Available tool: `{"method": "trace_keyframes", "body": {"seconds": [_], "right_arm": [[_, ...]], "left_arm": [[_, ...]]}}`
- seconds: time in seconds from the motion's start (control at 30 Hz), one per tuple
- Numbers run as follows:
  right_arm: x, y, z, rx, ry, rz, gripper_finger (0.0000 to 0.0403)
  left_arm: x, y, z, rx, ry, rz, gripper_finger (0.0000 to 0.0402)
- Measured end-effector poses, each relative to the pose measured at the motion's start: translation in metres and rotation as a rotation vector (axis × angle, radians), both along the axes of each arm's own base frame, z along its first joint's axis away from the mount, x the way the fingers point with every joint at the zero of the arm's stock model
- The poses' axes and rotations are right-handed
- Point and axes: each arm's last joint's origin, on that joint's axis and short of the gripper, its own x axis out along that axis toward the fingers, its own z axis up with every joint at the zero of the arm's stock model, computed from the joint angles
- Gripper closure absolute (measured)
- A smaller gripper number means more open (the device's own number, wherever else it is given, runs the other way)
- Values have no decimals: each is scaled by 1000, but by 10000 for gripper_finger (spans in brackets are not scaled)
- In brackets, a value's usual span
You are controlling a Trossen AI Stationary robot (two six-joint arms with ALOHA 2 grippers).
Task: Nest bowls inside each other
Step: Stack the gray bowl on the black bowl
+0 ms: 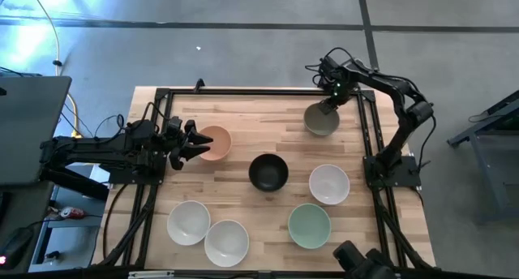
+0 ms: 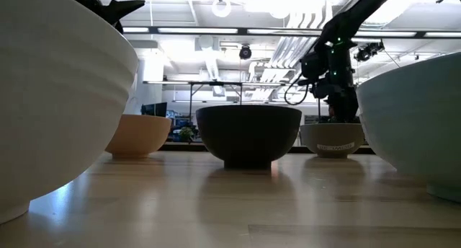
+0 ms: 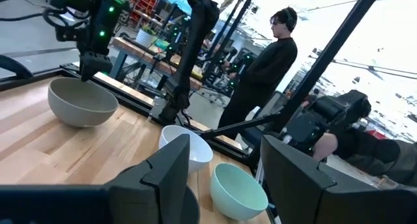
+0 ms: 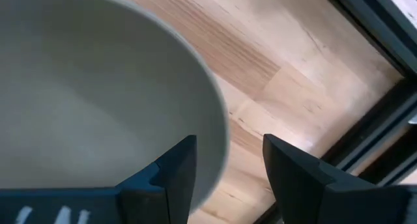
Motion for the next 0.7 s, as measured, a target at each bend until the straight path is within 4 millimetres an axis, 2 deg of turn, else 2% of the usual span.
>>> {"method": "trace_keyframes", "body": {"seconds": [0.33,0.47,0.57,0.7], "right_arm": [[11,-8,-26,30,45,-11,233],[13,-11,-30,12,35,-23,237],[14,-13,-30,-3,23,-26,268],[12,-14,-30,-2,23,-16,349]], "left_arm": [[0,0,0,-21,-2,-1,222],[0,0,0,-21,-2,-1,222],[0,0,0,-21,-2,-2,222],[0,0,0,-16,-1,-1,222]]}}
